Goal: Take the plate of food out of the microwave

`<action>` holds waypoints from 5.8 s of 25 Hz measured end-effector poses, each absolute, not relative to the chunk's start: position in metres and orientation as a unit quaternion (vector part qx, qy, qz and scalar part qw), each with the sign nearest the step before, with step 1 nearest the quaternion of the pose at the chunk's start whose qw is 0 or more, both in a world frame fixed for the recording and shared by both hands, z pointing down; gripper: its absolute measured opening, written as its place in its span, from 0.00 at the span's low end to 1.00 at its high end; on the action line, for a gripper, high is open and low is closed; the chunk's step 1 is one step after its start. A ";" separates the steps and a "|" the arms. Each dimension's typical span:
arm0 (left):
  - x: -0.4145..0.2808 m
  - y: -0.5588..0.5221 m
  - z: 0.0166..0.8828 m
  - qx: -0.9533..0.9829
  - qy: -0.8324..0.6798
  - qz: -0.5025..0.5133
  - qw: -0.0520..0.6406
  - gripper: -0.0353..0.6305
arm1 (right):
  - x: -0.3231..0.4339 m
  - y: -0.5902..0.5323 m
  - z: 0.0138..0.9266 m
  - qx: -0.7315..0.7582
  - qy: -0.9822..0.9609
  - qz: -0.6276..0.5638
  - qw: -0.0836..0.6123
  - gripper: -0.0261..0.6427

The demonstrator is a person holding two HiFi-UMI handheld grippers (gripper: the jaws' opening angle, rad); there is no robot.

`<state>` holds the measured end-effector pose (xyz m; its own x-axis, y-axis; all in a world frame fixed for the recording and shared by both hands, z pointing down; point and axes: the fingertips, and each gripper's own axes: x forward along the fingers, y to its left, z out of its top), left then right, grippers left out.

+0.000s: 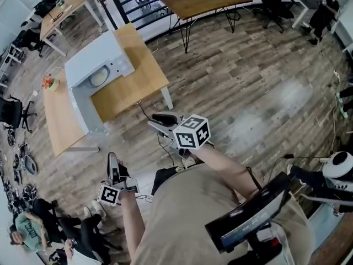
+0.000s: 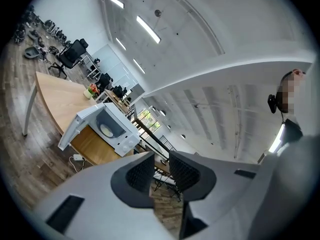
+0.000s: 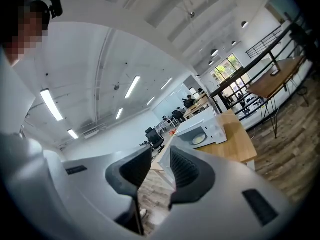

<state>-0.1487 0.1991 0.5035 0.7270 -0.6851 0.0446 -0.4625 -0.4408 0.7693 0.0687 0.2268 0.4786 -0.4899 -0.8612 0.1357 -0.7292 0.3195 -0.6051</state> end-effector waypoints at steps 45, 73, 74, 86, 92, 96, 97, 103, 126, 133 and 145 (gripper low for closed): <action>-0.255 0.038 0.534 0.846 -0.340 -0.087 0.401 0.06 | -0.022 0.062 0.494 -0.511 0.774 -0.344 0.143 0.19; -0.119 0.004 0.524 0.809 -0.408 -0.126 0.404 0.06 | 0.118 -0.018 0.498 -0.438 0.800 -0.386 0.140 0.19; -0.114 0.005 0.524 0.807 -0.413 -0.129 0.402 0.06 | 0.125 -0.020 0.499 -0.433 0.801 -0.388 0.139 0.19; -0.079 0.033 0.559 0.744 -0.476 -0.156 0.441 0.06 | 0.168 -0.030 0.518 -0.391 0.818 -0.407 0.111 0.19; -0.070 0.028 0.558 0.748 -0.483 -0.137 0.434 0.06 | 0.176 -0.035 0.526 -0.384 0.814 -0.420 0.117 0.19; -0.073 0.024 0.555 0.753 -0.486 -0.122 0.426 0.06 | 0.173 -0.033 0.535 -0.381 0.806 -0.435 0.125 0.19; -0.075 0.022 0.554 0.754 -0.486 -0.123 0.425 0.06 | 0.171 -0.033 0.537 -0.380 0.805 -0.439 0.124 0.19; -0.082 -0.001 0.559 0.742 -0.480 -0.135 0.448 0.06 | 0.166 -0.045 0.545 -0.393 0.795 -0.449 0.109 0.19; -0.187 -0.118 0.539 0.811 -0.371 -0.120 0.437 0.06 | 0.021 -0.141 0.517 -0.441 0.786 -0.420 0.106 0.19; -0.214 -0.126 0.551 0.813 -0.332 -0.128 0.460 0.06 | -0.025 -0.158 0.521 -0.461 0.777 -0.419 0.086 0.19; -0.239 -0.146 0.555 0.823 -0.302 -0.120 0.467 0.06 | -0.057 -0.171 0.540 -0.486 0.759 -0.431 0.050 0.19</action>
<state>-0.2386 -0.1457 0.5552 0.7896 -0.6078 0.0846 -0.3846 -0.3826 0.8400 -0.0568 -0.1715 0.5397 -0.5232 -0.7806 0.3419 -0.6937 0.1571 -0.7029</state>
